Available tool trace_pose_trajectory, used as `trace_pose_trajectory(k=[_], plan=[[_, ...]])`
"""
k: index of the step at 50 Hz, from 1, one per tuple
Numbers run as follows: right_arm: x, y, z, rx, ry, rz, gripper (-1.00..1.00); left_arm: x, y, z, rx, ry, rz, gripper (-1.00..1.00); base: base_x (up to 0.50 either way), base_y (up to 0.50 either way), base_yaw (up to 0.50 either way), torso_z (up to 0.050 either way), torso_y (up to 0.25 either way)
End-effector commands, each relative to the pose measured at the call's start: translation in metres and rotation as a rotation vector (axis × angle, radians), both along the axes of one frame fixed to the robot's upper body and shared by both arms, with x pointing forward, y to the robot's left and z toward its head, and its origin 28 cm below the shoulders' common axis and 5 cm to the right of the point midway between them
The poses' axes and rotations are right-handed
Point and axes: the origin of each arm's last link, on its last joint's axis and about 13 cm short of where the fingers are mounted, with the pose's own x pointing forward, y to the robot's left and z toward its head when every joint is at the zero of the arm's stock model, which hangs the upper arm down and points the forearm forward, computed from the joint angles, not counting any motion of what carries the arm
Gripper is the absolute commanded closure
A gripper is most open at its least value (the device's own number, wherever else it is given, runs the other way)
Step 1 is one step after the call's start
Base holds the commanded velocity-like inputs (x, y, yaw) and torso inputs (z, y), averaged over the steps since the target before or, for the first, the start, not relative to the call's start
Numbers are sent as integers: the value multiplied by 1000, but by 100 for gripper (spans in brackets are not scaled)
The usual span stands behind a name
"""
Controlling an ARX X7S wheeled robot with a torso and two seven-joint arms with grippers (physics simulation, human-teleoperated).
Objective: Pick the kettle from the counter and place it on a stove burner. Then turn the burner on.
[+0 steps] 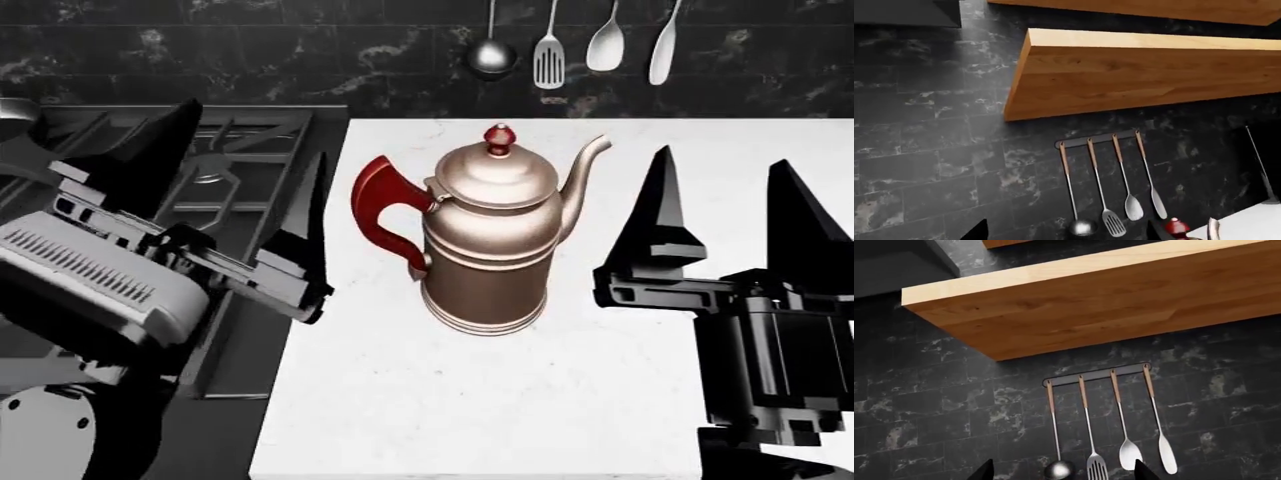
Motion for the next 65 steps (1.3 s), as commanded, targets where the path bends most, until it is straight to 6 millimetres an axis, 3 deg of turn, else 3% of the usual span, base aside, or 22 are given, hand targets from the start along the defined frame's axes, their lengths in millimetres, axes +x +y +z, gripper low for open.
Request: trace_pose_trajectory(k=[1,9,19,33,52,65], plan=[[1,2,-1,-1,2,2,-100,23,19,21,118,101,-166,-100,0,0,0,0,0],[3,2,-2,-6,6,1,-100,42,31,32,222,228,-204,-100,0,0,0,0,0],[4,4,-4,-13,14,5,-100,61,32,29,273,328,-269,-100,0,0,0,0,0],[4,4,-4,-16,17,5,-100,69,23,24,362,379,-325,-100,0,0,0,0,0],[6,3,-5,-13,22,4,-100,102,13,2,307,442,-340,-100,0,0,0,0,0],[6,3,-5,-15,21,4,-100,107,-2,-4,317,439,-400,-100,0,0,0,0,0]])
